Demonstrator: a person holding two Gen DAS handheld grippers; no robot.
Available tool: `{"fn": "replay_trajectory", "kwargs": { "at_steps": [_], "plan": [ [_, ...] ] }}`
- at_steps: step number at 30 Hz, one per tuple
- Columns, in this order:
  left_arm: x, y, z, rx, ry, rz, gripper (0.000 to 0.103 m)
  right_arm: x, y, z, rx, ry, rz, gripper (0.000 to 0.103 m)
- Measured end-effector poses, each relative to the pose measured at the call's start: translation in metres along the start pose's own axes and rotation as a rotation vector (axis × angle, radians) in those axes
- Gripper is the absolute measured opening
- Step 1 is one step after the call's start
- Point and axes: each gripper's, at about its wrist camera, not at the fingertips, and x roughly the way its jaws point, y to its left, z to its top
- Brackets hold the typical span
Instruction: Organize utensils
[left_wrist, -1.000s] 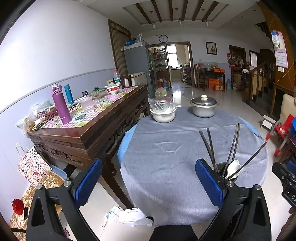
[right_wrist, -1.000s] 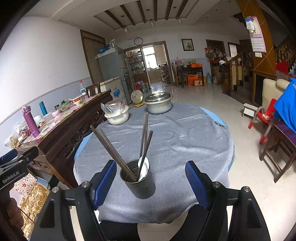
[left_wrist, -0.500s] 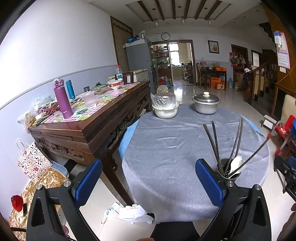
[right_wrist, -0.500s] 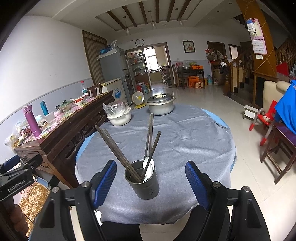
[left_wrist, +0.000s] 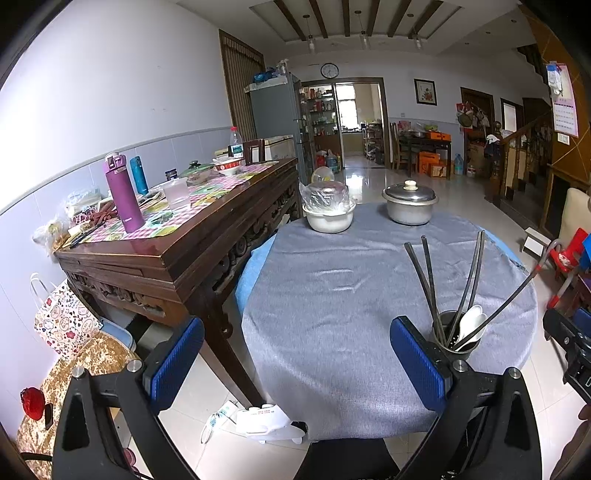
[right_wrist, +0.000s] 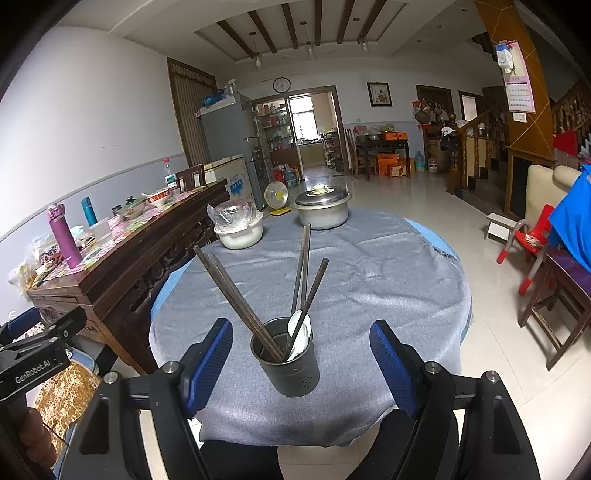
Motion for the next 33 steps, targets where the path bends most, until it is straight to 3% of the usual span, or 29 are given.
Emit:
{"fn": "replay_trajectory", "kwargs": {
  "at_steps": [33],
  "plan": [
    [0.0023, 0.0023, -0.0027, -0.001, 0.004, -0.008, 0.100, 0.0009, 0.0071, -0.0027, -0.021, -0.005, 0.003, 0.080]
  ]
}}
